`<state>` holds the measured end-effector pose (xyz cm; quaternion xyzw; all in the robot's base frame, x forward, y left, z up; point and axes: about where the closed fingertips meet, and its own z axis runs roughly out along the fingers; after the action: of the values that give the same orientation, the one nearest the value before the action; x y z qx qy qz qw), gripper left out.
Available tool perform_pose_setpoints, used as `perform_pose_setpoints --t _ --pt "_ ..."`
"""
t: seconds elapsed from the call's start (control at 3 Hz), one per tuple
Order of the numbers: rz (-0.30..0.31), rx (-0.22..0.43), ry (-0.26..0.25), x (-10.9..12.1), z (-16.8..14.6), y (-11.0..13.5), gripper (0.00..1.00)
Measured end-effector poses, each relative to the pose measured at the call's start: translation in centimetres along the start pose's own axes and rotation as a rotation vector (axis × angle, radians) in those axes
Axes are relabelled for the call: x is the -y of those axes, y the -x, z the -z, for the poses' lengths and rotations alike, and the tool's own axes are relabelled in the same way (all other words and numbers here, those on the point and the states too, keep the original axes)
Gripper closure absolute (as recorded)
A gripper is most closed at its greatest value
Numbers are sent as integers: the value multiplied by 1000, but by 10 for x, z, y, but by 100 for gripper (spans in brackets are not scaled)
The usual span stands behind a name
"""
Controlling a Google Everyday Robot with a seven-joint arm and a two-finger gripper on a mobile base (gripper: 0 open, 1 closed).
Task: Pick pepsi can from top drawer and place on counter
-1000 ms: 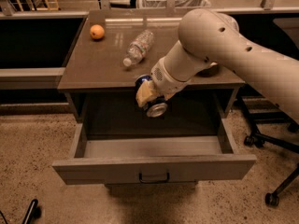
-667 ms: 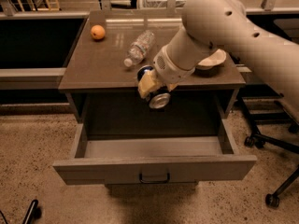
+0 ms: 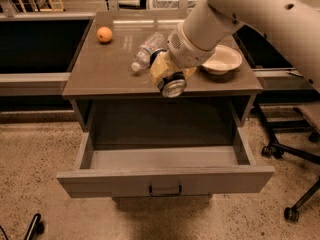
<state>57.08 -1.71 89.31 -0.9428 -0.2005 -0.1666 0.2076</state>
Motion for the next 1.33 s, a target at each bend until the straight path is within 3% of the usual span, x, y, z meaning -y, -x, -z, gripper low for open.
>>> perform_pose_setpoints --t 0.67,1.0,1.33 --pt "-153 -16 -15 -17 -10 -45 100" --pt "-228 14 -16 -28 -36 -63 81" --pt "-320 74 35 -48 -76 -74 50"
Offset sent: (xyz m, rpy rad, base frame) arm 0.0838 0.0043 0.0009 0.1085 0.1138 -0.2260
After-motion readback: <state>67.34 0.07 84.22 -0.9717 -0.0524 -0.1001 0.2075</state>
